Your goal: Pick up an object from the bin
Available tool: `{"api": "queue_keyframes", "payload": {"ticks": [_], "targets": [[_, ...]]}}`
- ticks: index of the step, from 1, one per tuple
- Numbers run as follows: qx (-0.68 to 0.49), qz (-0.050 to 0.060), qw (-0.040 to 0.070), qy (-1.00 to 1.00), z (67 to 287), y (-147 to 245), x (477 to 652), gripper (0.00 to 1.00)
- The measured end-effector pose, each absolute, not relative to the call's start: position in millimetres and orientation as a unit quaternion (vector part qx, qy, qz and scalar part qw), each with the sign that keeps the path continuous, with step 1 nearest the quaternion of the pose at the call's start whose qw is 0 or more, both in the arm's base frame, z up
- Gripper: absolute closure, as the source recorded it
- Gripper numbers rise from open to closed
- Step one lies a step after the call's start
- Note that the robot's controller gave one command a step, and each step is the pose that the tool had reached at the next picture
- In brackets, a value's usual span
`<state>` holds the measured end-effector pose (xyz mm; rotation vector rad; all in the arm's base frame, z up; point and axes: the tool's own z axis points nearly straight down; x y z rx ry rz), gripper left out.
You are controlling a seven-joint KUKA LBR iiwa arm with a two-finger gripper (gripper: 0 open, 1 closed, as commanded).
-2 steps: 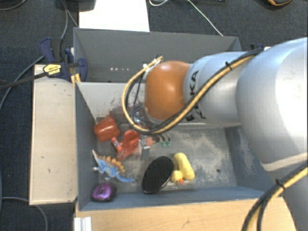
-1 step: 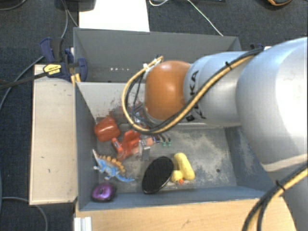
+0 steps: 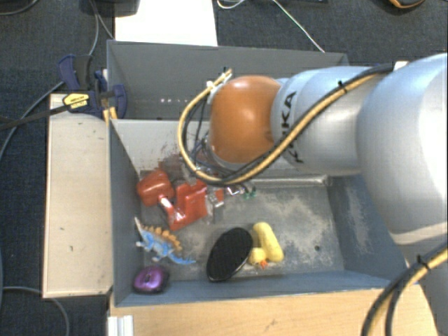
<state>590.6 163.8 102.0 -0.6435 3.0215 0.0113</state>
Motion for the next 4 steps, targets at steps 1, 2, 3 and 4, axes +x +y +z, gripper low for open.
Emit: {"api": "queue_keyframes", "payload": {"ticks": [1,2,3,4], "targets": [[-0.220,0.006,0.038,0.975,82,163,594.5,0.00],[-0.328,-0.005,0.039,0.944,81,182,601.5,1.00],[-0.326,-0.004,0.039,0.945,81,182,601.5,1.00],[-0.324,-0.005,0.039,0.945,89,181,602.0,1.00]]}}
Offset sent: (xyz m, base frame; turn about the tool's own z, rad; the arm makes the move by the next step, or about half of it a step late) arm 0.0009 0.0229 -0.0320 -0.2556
